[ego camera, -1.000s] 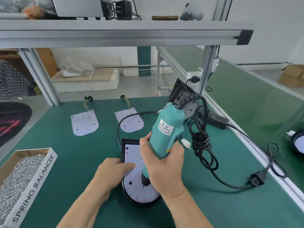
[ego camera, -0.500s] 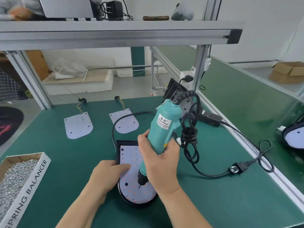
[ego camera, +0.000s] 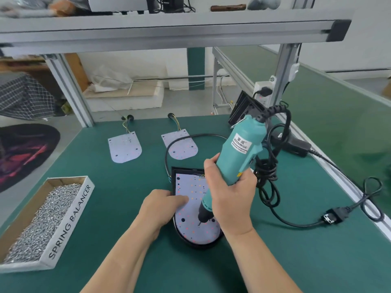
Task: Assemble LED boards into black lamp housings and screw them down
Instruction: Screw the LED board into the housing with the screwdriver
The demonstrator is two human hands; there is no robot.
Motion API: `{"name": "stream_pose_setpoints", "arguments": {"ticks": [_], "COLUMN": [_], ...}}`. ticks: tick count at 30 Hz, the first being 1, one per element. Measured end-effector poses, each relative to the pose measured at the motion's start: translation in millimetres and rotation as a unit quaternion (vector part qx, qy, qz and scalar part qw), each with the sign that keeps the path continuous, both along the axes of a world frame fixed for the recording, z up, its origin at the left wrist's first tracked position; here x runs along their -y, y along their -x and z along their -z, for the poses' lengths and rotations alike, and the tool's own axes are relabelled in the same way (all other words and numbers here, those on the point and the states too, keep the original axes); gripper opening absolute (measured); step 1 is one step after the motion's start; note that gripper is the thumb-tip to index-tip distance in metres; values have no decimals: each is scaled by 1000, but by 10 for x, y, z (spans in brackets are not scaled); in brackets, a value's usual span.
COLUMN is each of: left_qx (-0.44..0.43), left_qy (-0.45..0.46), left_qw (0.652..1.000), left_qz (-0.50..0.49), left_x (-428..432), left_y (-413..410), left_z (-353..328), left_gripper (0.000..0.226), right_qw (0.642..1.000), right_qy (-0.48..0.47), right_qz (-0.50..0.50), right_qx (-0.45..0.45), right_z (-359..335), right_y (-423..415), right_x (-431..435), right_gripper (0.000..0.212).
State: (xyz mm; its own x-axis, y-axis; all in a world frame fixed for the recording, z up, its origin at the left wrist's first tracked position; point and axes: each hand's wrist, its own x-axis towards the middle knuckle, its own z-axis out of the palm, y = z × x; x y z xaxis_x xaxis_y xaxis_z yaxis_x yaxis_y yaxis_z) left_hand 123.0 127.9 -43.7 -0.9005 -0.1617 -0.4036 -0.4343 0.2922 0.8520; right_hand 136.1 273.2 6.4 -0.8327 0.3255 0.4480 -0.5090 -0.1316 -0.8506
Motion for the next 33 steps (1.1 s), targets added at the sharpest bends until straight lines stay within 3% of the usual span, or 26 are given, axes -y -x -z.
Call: {"name": "stream_pose_setpoints", "arguments": {"ticks": [9, 16, 25, 33], "left_qx": [8, 11, 17, 30], "left_qy": [2, 9, 11, 6], "left_qw": [1000, 1000, 1000, 999], "left_qz": [-12, -10, -8, -20], "left_x": [2, -11, -24, -37], "left_y": [-2, -14, -25, -58], "left_z": [17, -11, -42, -85], "left_gripper": [60, 43, 39, 60], "right_qw": [1000, 1000, 1000, 1000], "right_qy": [-2, -1, -10, 3], "right_qz": [16, 18, -5, -11], "right_qx": [9, 14, 13, 27], "right_z": [8, 22, 32, 32], "right_y": [7, 26, 23, 1], "right_x": [2, 7, 6, -7], "right_gripper": [31, 31, 47, 44]}}
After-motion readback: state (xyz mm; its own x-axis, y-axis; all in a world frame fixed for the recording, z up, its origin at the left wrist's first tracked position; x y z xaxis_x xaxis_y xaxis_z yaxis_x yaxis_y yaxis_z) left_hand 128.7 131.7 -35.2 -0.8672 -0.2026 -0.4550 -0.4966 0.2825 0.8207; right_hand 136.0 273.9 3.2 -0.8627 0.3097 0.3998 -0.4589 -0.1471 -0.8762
